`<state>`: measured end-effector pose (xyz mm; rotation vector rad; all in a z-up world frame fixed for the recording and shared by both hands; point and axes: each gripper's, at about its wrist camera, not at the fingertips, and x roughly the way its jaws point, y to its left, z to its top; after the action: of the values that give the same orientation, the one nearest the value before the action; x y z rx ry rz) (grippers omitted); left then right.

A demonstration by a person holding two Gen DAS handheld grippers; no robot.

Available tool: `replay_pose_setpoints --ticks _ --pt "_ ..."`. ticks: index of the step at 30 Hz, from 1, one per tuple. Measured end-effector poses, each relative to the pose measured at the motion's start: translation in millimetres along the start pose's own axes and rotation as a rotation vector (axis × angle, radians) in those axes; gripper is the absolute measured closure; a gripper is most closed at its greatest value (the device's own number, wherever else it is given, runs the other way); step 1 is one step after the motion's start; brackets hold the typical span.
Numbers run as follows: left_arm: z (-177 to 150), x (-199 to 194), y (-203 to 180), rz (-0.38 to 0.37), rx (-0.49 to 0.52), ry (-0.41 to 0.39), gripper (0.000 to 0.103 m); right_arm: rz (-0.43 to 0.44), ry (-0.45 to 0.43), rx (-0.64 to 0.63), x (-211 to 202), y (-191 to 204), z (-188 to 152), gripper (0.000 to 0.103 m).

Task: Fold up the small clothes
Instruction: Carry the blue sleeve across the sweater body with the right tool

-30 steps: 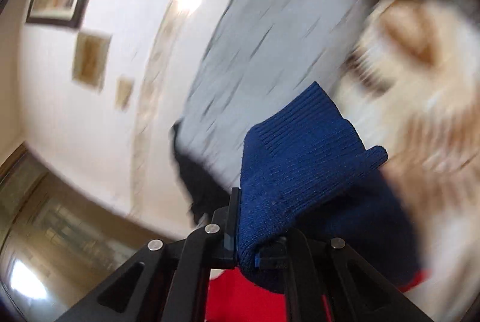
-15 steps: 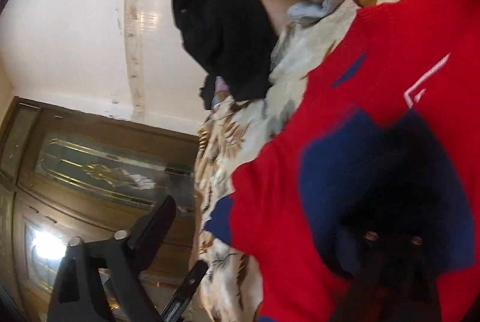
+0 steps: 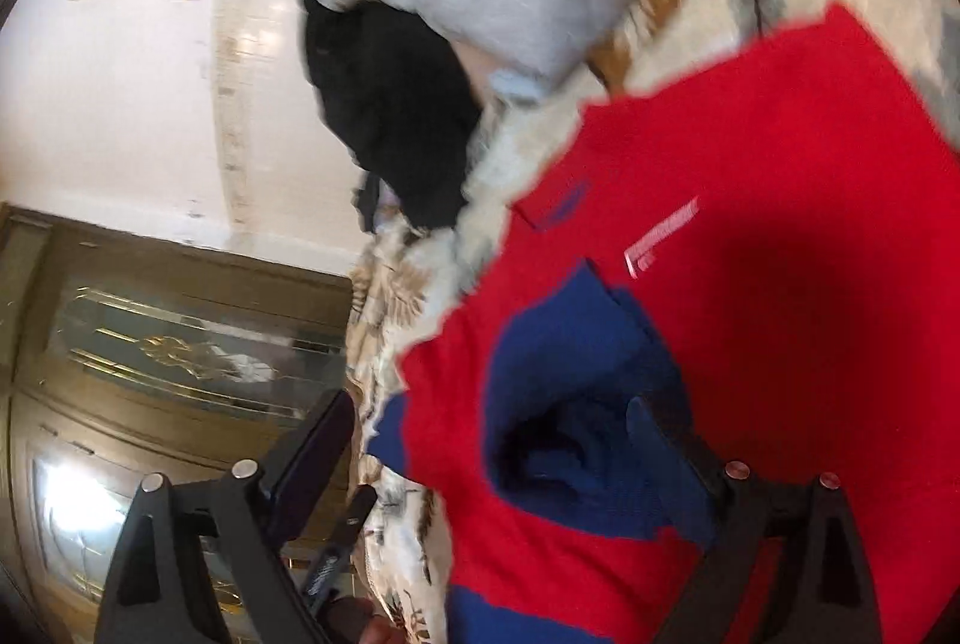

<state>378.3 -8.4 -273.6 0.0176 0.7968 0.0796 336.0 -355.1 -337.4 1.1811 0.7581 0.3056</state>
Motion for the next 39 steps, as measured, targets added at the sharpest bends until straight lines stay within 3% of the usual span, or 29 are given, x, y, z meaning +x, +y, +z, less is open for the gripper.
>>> replay_pose_setpoints --ticks 3,5,8,12,15,17,23,27,30,33,39 --pt "3 6 21 0.031 -0.051 0.018 0.000 -0.048 0.029 0.065 33 -7 -4 0.009" --pt "5 8 36 0.065 -0.076 0.022 0.000 -0.010 0.016 0.080 49 1 -7 0.009" --pt "9 11 63 0.141 -0.135 0.025 0.000 0.091 -0.025 -0.065 58 48 -15 0.009" --pt "10 18 92 0.155 -0.229 0.060 0.000 0.142 0.060 -0.339 63 113 -39 0.008" --pt "8 19 102 0.145 -0.284 0.076 0.000 0.138 0.123 -0.413 60 121 -47 0.008" --pt "7 19 100 0.146 -0.273 0.080 0.000 0.100 0.160 -0.434 62 118 -48 0.008" --pt "9 21 96 0.135 -0.249 0.081 0.000 -0.011 0.090 -0.390 43 100 -38 0.009" --pt "10 30 118 0.109 -0.296 0.107 0.000 -0.170 0.063 -0.340 31 62 -25 0.009" --pt "11 36 143 0.107 -0.353 0.128 0.000 -0.318 0.079 -0.293 20 18 -17 0.020" --pt "11 44 172 0.067 -0.428 0.145 0.000 -0.367 0.105 -0.237 5 -13 -18 0.037" --pt "16 69 208 -0.173 -0.579 0.161 0.000 -0.264 0.037 -0.279 -37 4 -33 0.036"
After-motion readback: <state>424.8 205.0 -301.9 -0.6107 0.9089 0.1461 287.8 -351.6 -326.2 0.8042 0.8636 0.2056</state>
